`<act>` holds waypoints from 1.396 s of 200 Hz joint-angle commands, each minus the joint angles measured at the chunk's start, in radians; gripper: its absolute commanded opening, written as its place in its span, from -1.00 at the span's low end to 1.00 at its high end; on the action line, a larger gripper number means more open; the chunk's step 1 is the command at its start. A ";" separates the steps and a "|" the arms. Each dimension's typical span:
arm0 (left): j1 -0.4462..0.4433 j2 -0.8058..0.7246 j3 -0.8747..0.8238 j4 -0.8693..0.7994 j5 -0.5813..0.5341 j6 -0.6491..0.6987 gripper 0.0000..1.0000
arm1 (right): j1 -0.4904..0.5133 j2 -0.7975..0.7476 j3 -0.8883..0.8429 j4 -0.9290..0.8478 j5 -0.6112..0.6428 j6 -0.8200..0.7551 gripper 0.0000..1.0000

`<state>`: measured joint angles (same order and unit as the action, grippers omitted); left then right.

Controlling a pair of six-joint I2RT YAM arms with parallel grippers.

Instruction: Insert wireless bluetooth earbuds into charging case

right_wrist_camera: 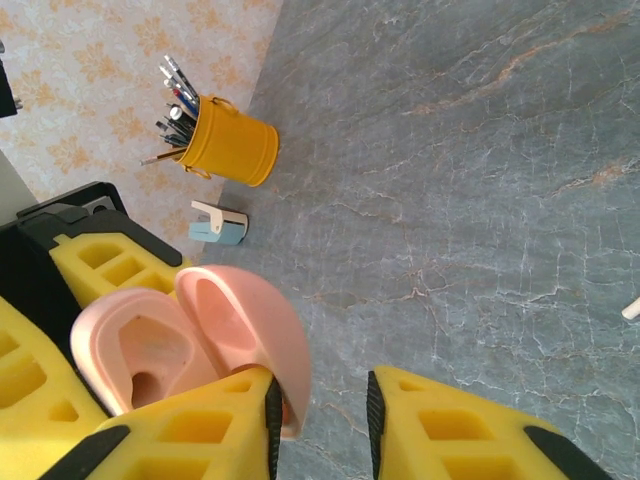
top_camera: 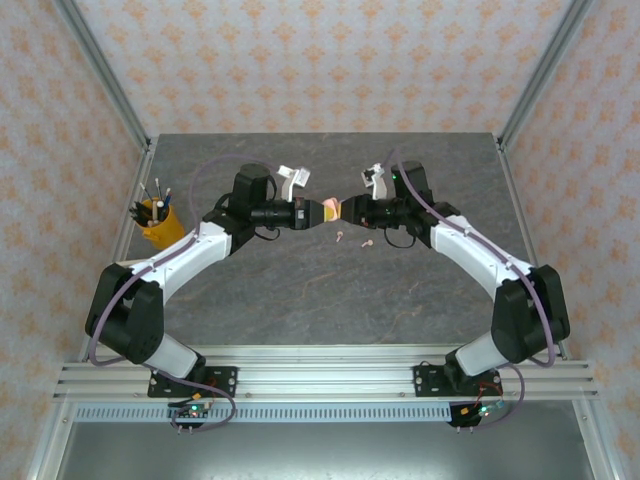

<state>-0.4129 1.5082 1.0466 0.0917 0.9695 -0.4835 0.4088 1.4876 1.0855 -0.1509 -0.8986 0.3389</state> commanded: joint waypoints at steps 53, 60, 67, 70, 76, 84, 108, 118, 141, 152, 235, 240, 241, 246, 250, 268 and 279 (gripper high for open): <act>-0.028 -0.031 0.032 -0.032 0.075 0.037 -1.00 | -0.002 0.033 0.050 0.016 0.006 -0.026 -0.51; -0.029 -0.030 0.036 -0.033 0.075 0.037 -1.00 | -0.002 0.035 0.050 0.016 0.001 -0.026 -0.56; -0.030 -0.029 0.038 -0.036 0.074 0.039 -1.00 | -0.001 0.037 0.050 0.018 -0.006 -0.027 -0.60; -0.030 -0.029 0.039 -0.037 0.072 0.039 -1.00 | -0.001 0.037 0.050 0.017 -0.009 -0.026 -0.62; -0.031 -0.028 0.039 -0.038 0.069 0.040 -1.00 | -0.002 0.037 0.050 0.018 -0.014 -0.026 -0.67; -0.032 -0.028 0.040 -0.038 0.067 0.039 -1.00 | -0.002 0.037 0.050 0.021 -0.017 -0.026 -0.70; -0.031 -0.023 0.039 -0.041 0.058 0.039 -1.00 | -0.002 0.038 0.056 0.022 -0.023 -0.023 -0.84; -0.031 -0.022 0.037 -0.043 0.055 0.037 -0.94 | -0.002 0.037 0.059 0.021 -0.025 -0.021 -0.88; -0.032 -0.021 0.035 -0.044 0.046 0.036 -0.79 | -0.002 0.037 0.067 0.014 -0.026 -0.023 -1.00; -0.031 -0.022 0.035 -0.046 0.040 0.036 -0.73 | -0.002 0.037 0.071 0.008 -0.025 -0.025 -1.00; -0.011 -0.040 0.072 -0.142 -0.037 0.075 0.26 | -0.002 0.042 0.118 -0.105 0.030 -0.097 -1.00; -0.005 -0.044 0.079 -0.158 -0.038 0.084 0.31 | -0.002 0.043 0.122 -0.116 0.037 -0.106 -1.00; -0.005 -0.045 0.080 -0.162 -0.038 0.085 0.32 | -0.002 0.042 0.123 -0.119 0.039 -0.110 -1.00; 0.002 -0.050 0.089 -0.181 -0.038 0.095 0.36 | -0.002 0.044 0.130 -0.138 0.049 -0.123 -1.00; 0.007 -0.054 0.097 -0.196 -0.038 0.103 0.39 | -0.002 0.045 0.137 -0.154 0.058 -0.139 -1.00; 0.032 -0.060 0.147 -0.298 -0.029 0.159 0.49 | -0.002 0.049 0.173 -0.235 0.105 -0.217 -1.00; 0.043 -0.051 0.189 -0.385 -0.018 0.210 0.53 | -0.002 0.058 0.207 -0.299 0.138 -0.281 -1.00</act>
<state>-0.3981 1.4944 1.1416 -0.1184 0.9375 -0.3855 0.4088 1.5326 1.2144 -0.3183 -0.8444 0.2066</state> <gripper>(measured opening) 0.748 0.050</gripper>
